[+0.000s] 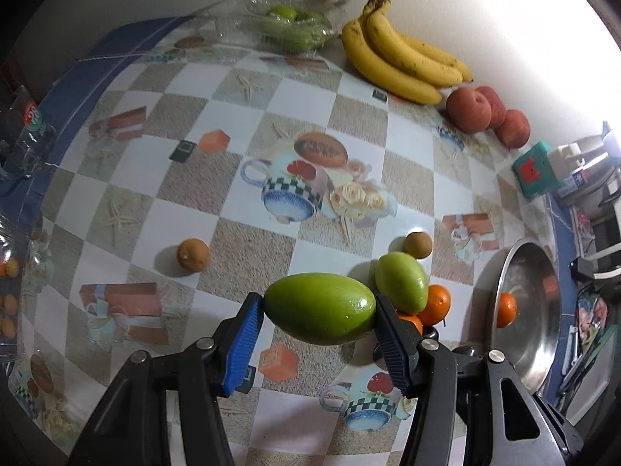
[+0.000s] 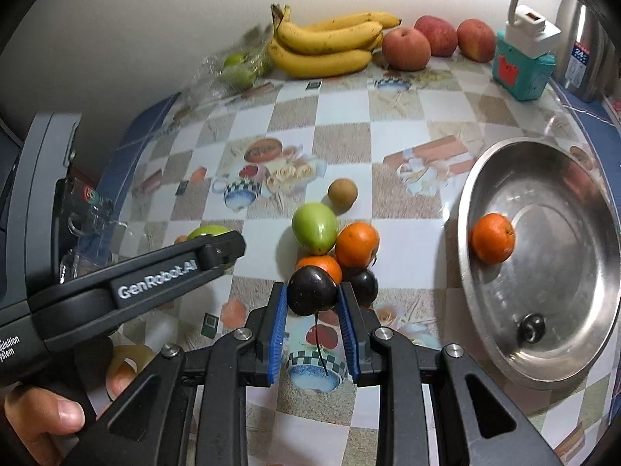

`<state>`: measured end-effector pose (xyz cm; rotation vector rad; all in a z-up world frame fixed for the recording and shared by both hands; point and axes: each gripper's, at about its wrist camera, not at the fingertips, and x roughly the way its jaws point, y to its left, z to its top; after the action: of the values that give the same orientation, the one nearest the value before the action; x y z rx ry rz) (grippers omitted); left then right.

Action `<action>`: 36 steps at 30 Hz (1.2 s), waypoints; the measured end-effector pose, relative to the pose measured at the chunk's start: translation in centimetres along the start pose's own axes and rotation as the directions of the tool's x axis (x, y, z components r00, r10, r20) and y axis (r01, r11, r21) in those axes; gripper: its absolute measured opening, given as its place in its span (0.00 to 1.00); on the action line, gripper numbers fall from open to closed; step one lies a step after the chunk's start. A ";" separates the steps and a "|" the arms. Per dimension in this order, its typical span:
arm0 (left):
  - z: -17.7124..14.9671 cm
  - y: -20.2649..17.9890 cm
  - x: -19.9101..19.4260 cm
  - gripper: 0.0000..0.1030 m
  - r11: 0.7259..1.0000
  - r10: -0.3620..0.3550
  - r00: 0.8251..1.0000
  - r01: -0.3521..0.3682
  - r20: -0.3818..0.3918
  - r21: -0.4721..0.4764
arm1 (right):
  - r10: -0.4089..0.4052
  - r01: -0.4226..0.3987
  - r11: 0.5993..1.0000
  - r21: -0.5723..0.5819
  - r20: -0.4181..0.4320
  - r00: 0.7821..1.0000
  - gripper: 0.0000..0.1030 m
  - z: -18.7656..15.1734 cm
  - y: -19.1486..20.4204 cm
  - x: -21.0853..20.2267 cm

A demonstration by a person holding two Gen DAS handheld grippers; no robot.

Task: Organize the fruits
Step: 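Close the left tool around the large green mango, then carry the mango with the left tool while the right tool carries the plum over the plate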

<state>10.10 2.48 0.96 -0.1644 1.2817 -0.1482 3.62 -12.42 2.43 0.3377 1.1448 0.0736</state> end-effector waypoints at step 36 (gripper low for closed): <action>-0.3 -2.6 -0.4 0.59 0.997 0.079 0.996 -0.079 0.050 -0.001 | -0.031 -0.001 0.974 0.225 0.140 0.990 0.27 0.6 -7.9 -4.7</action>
<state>9.66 0.00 1.74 -0.1158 1.2362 -0.0764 1.32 -21.11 4.38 0.5272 1.0147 -0.0938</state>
